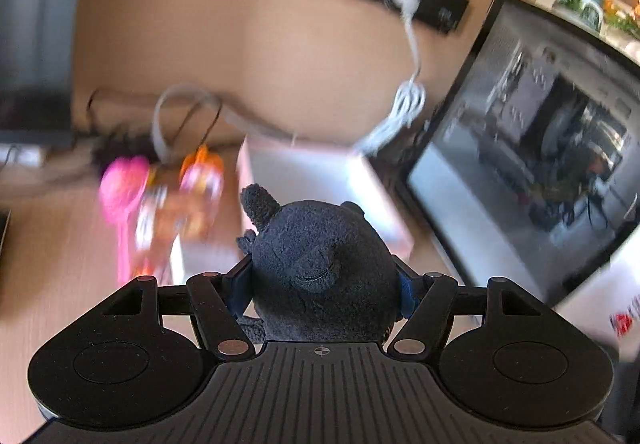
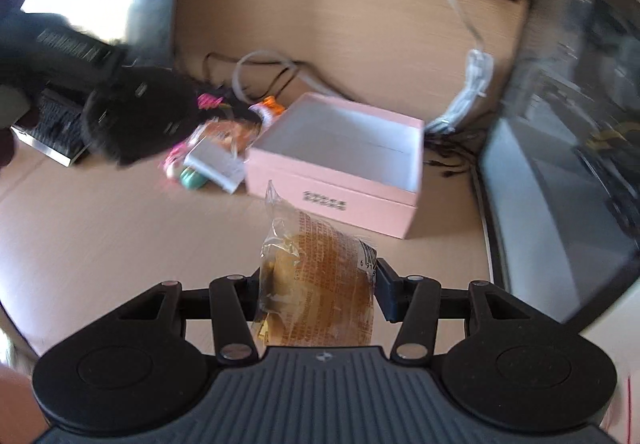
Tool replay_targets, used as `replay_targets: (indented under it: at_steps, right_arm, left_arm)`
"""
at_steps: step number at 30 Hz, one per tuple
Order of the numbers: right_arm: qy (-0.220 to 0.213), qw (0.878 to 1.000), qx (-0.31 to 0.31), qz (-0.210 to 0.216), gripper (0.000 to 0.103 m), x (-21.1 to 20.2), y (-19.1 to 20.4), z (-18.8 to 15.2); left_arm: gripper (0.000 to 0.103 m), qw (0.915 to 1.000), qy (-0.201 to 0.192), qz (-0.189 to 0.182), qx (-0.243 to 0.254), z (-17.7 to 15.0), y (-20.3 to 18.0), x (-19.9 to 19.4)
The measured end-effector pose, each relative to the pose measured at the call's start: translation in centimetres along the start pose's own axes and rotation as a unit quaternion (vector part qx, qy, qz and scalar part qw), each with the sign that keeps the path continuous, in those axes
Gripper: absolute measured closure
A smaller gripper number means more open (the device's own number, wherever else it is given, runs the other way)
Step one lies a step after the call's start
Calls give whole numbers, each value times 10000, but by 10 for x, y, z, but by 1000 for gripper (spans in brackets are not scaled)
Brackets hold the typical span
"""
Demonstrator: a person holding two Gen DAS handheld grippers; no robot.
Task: Organize objects
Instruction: 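Lower the plush cat into the pink box with the left gripper while the right carries the bun, then lower the bread bun into the pink box and open the right gripper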
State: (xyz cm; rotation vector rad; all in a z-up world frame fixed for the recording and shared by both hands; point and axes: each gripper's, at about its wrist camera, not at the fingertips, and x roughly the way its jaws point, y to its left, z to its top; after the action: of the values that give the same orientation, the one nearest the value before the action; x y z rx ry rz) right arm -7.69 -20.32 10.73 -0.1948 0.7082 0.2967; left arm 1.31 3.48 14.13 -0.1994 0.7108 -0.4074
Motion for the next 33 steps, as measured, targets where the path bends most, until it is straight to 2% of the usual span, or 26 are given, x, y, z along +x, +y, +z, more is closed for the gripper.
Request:
replay_targets:
  at_steps: [5, 9, 12, 14, 18, 20, 23, 25, 29, 33]
  right_arm:
    - [32, 9991, 426, -84, 53, -4, -21, -16]
    - [-11, 9988, 467, -122, 53, 1, -34, -23]
    - [-15, 9981, 609, -124, 53, 5, -39, -23]
    - [-84, 9977, 653, -136, 53, 7, -43, -24]
    - [-30, 9976, 676, -153, 53, 15, -47, -22]
    - [-24, 9983, 575, -134, 53, 18, -48, -18]
    - [-116, 9988, 480, -73, 53, 23, -52, -7]
    - [-233, 9986, 466, 2, 53, 26, -56, 5]
    - [-562, 9976, 400, 33, 53, 39, -63, 43]
    - [-1079, 9938, 272, -39, 53, 60, -67, 92]
  left_arm:
    - [30, 9987, -508, 77, -64, 53, -16, 29]
    - [27, 9962, -864, 63, 78, 86, -24, 55]
    - [28, 9966, -521, 420, 483, 95, -35, 93]
    - [30, 9948, -631, 561, 573, 89, -36, 104]
    - [30, 9939, -884, 329, 577, 79, -32, 105]
    - [30, 9953, -882, 270, 288, 78, -20, 98]
    - [31, 9935, -1011, 455, -271, 69, 4, 73]
    - [31, 9923, -999, 623, -383, 55, 19, 54]
    - [31, 9906, -529, 1178, -451, 13, 50, 28]
    - [31, 9839, -49, 1643, -698, -32, 77, 10]
